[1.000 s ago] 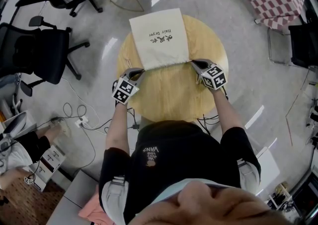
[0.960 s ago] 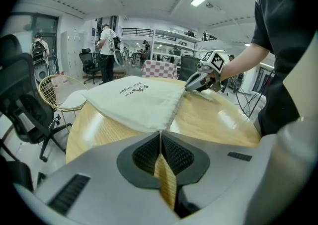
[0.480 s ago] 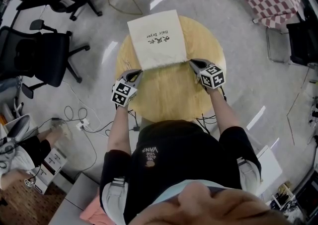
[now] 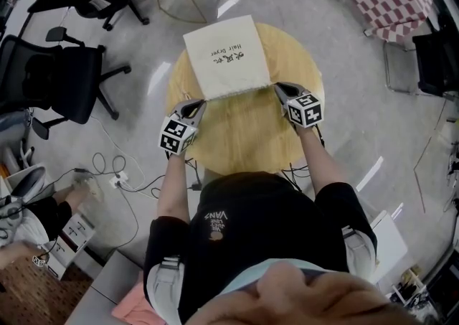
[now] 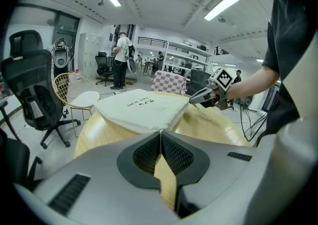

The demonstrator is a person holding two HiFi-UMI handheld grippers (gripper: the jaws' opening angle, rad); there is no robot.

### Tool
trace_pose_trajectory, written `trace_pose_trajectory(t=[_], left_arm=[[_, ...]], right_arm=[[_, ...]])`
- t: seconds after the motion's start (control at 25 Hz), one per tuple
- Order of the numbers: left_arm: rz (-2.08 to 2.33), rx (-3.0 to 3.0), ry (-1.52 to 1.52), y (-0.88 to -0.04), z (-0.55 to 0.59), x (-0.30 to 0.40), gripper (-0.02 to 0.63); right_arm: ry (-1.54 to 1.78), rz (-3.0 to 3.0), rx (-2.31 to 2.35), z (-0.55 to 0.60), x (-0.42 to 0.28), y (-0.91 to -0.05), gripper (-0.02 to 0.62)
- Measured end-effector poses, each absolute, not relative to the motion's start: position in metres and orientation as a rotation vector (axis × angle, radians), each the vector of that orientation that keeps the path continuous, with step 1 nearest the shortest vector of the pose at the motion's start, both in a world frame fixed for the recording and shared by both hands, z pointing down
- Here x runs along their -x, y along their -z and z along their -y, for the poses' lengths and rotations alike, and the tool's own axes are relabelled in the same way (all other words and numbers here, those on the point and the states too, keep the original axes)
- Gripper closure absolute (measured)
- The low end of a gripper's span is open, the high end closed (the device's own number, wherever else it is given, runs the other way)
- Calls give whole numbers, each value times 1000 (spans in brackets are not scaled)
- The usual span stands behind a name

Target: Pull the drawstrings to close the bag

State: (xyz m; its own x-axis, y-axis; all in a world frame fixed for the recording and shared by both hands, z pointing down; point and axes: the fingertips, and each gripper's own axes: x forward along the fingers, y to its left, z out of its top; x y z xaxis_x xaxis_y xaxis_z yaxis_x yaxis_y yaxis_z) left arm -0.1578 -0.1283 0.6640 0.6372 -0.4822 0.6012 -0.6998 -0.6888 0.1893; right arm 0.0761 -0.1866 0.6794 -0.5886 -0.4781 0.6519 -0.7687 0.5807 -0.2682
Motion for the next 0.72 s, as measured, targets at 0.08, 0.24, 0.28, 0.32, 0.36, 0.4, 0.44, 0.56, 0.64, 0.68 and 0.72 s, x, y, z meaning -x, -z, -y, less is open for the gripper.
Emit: trace_pose_trajectory(t=[0.08, 0.24, 0.28, 0.32, 0.36, 0.4, 0.44, 0.56, 0.64, 0.68, 0.72], left_arm=[[944, -2452, -720, -658, 126, 156, 586], [997, -2446, -684, -644, 124, 155, 586], [1012, -2444, -674, -640, 123, 155, 586], [1026, -2442, -665, -636, 123, 155, 586], [1039, -2440, -657, -632, 122, 155, 586], [1052, -2439, -651, -629, 122, 154, 586], [1066, -2438, -646, -626, 121, 154, 586], [1107, -2429, -632, -618, 118, 153, 586], [1132, -2420, -629, -613, 117, 154, 586], [1143, -2416, -629, -611, 117, 155, 586], [1154, -2413, -629, -608, 117, 156, 586]], right_arm=[[-723, 2287, -1016, 187, -78, -675, 589], [-714, 2295, -1057, 187, -80, -664, 589], [-710, 2301, -1070, 187, -80, -660, 589], [-704, 2306, -1084, 188, -81, -657, 589], [-697, 2310, -1097, 188, -82, -653, 589], [-692, 2314, -1107, 188, -83, -649, 589], [-689, 2317, -1116, 188, -84, -646, 589], [-681, 2328, -1140, 186, -86, -637, 589], [-674, 2338, -1155, 186, -86, -630, 589], [-670, 2343, -1161, 186, -86, -627, 589], [-667, 2346, -1165, 186, -87, -625, 589]])
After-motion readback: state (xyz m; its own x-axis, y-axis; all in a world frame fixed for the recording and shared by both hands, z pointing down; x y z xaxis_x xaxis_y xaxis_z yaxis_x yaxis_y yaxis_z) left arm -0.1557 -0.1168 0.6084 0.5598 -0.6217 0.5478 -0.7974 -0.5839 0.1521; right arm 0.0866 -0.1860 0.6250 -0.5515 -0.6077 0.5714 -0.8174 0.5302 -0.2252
